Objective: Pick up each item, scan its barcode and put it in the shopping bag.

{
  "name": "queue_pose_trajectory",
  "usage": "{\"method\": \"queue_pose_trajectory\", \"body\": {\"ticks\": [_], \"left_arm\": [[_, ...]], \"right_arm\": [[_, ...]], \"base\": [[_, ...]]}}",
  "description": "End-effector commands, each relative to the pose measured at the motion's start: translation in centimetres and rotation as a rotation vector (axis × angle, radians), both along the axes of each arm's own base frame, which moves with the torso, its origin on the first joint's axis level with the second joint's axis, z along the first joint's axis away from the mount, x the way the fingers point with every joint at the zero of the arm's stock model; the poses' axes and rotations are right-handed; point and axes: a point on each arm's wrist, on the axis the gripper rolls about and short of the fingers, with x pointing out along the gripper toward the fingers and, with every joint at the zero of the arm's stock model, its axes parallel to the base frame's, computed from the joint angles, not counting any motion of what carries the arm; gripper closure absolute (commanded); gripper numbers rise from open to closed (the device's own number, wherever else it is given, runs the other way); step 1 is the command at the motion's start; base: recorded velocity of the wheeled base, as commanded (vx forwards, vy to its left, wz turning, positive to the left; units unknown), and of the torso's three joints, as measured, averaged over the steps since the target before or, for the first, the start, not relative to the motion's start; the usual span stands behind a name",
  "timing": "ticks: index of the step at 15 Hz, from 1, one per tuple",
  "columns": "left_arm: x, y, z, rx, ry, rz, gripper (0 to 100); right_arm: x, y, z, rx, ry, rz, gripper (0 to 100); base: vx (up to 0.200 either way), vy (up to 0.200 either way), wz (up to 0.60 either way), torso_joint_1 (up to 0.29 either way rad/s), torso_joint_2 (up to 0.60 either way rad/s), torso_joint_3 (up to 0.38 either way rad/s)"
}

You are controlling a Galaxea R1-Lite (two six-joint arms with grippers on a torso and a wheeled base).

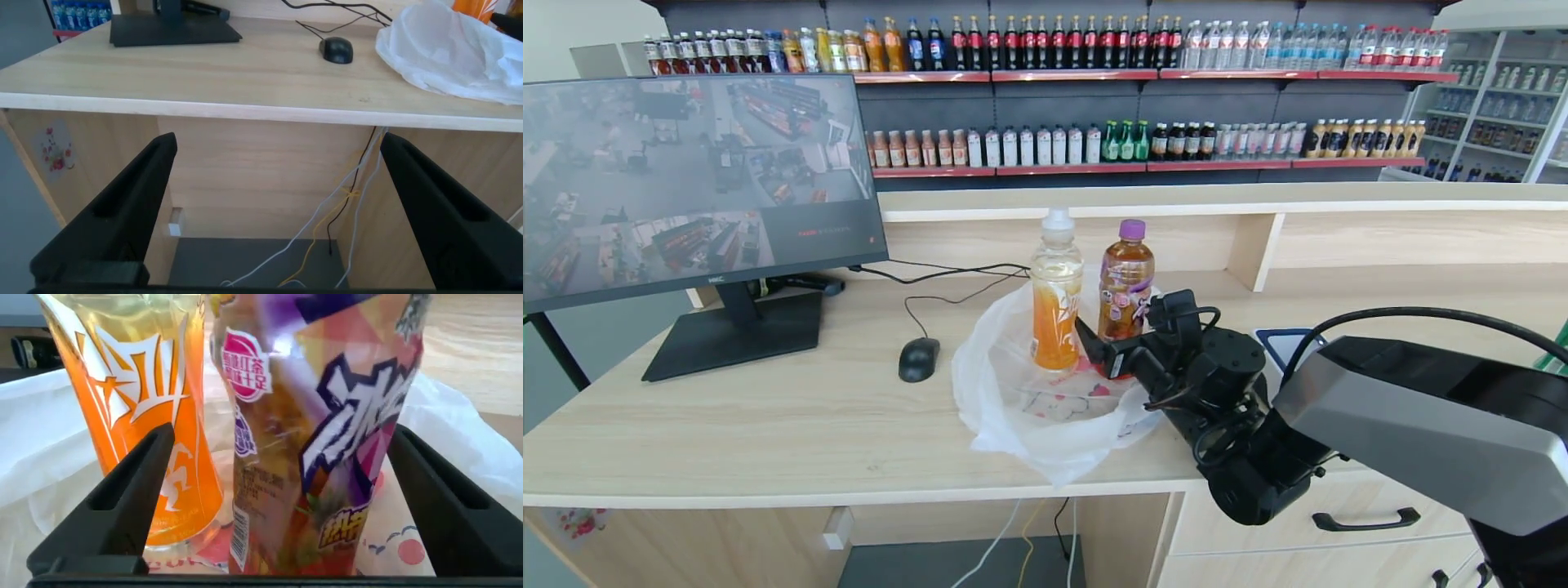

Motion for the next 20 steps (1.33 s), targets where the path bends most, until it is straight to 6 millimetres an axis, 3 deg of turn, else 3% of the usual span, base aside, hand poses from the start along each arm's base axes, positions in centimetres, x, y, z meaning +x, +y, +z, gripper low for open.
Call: {"method": "queue_pose_trajectory", "body": {"ticks": [1, 6, 11, 14, 16, 20], "left_arm": [[0.0, 0.0, 0.0, 0.000, 0.000, 0.000, 0], [0.0, 0.0, 0.0, 0.000, 0.000, 0.000, 0], [0.0, 0.0, 0.0, 0.000, 0.000, 0.000, 0], [0.0, 0.0, 0.0, 0.000, 0.000, 0.000, 0], [0.0, 0.0, 0.0, 0.000, 0.000, 0.002, 0], [0.0, 0.0, 0.0, 0.000, 0.000, 0.002, 0]], "right_arm": [[-0.7, -0.2, 1.3, 0.008, -0.018, 0.003, 0], [-4.9, -1.0, 4.6, 0.004, -0.020, 0.036, 0], [-11.6, -4.2, 7.8, -0.007, -0.005, 0.061, 0], [-15.3, -6.0, 8.0, -0.033, 0.025, 0.080, 0], [-16.7, -7.0, 8.1, -0.037, 0.029, 0.079, 0], [-17.4, -7.4, 9.2, -0.012, -0.007, 0.082, 0]], "base": [[0.000, 0.000, 0.00, 0.000, 0.00, 0.000], [0.000, 0.000, 0.00, 0.000, 0.00, 0.000], [0.000, 0.000, 0.00, 0.000, 0.00, 0.000], [0.000, 0.000, 0.00, 0.000, 0.00, 0.000], [0.000, 0.000, 0.00, 0.000, 0.00, 0.000], [0.000, 0.000, 0.00, 0.000, 0.00, 0.000]]}}
